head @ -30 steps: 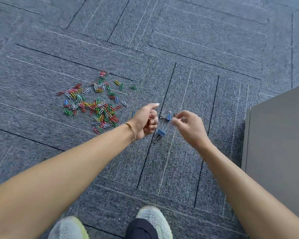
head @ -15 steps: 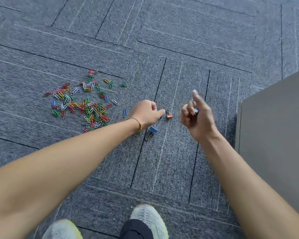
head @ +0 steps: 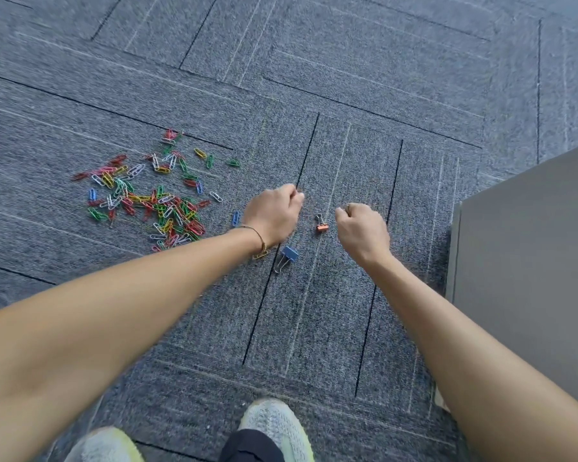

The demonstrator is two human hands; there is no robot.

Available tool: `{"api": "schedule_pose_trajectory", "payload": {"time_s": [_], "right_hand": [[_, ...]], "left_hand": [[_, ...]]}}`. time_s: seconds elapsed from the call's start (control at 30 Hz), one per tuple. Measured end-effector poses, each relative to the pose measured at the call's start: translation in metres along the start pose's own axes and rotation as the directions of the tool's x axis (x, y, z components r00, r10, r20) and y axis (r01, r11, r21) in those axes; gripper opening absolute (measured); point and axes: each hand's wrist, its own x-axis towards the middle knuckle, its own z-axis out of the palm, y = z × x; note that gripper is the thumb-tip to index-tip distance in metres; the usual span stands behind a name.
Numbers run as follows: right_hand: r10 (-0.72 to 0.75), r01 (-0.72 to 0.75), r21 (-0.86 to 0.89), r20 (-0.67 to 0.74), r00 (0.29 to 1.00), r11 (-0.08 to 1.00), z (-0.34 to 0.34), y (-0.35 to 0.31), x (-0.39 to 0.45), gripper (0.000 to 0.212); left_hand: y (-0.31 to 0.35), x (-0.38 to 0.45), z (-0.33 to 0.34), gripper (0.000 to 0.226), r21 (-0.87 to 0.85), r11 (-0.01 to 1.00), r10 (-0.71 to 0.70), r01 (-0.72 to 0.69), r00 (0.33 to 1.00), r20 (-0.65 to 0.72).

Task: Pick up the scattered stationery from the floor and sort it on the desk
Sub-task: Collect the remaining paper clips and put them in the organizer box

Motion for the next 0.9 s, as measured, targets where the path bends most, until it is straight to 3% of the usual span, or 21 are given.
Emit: {"api": "schedule_pose_trajectory", "payload": {"time_s": [0.07,0.13,0.17,0.23,0.37,0.43,0.5,0.53,0.6,0.67,0.73,0.9], "right_hand": [[-0.071,0.059,-0.202,-0.051,0.996,0.978,0.002,-0.005,-0.001,0.051],[-0.158,0.131,-0.351,-0.049,0.986,0.927,0.007,-0.007,-0.001,0.056],[-0.188,0.159,-0.407,-0.032,0.982,0.899,0.009,-0.008,-0.001,0.058],[-0.233,0.201,-0.494,-0.003,0.972,0.846,0.015,-0.007,-0.002,0.062],[-0.308,0.262,-0.552,0.01,0.951,0.792,0.017,-0.011,-0.004,0.057],[-0.324,0.291,-0.52,0.029,0.945,0.803,0.021,-0.014,-0.006,0.052],[-0.31,0.303,-0.393,0.047,0.95,0.869,0.028,-0.022,-0.007,0.049],[-0.279,0.285,-0.254,0.06,0.958,0.924,0.032,-0.03,-0.008,0.048],[-0.146,0.117,0.246,0.104,0.984,0.962,0.037,-0.051,-0.01,0.043],[0.036,-0.145,0.648,0.178,0.983,0.748,0.032,-0.077,-0.012,0.04],[0.102,-0.276,0.765,0.269,0.958,0.581,0.02,-0.105,-0.013,0.034],[0.038,-0.271,0.796,0.299,0.954,0.541,-0.031,-0.195,0.0,0.024]], "left_hand": [[0.001,-0.001,-0.002,0.038,-0.349,0.913,-0.202,0.211,0.977,0.061],[0.002,-0.008,-0.005,0.039,-0.68,0.622,-0.32,0.387,0.919,0.231],[0.002,-0.012,-0.007,0.039,-0.767,0.454,-0.332,0.453,0.885,0.326],[0.001,-0.02,-0.01,0.041,-0.815,0.247,-0.303,0.524,0.841,0.448],[-0.005,-0.027,-0.012,0.035,-0.788,0.122,-0.291,0.604,0.781,0.553],[-0.006,-0.03,-0.015,0.034,-0.773,0.119,-0.307,0.623,0.764,0.568],[-0.007,-0.029,-0.017,0.038,-0.764,0.218,-0.365,0.607,0.777,0.513],[-0.008,-0.027,-0.017,0.04,-0.753,0.285,-0.408,0.593,0.786,0.465],[-0.008,-0.021,-0.023,0.042,-0.717,0.399,-0.494,0.571,0.793,0.357],[-0.006,-0.016,-0.039,0.045,-0.676,0.466,-0.551,0.571,0.785,0.284],[-0.004,-0.013,-0.064,0.049,-0.644,0.518,-0.569,0.563,0.789,0.232],[0.018,0.001,-0.151,0.052,-0.673,0.564,-0.591,0.478,0.803,0.075]]}}
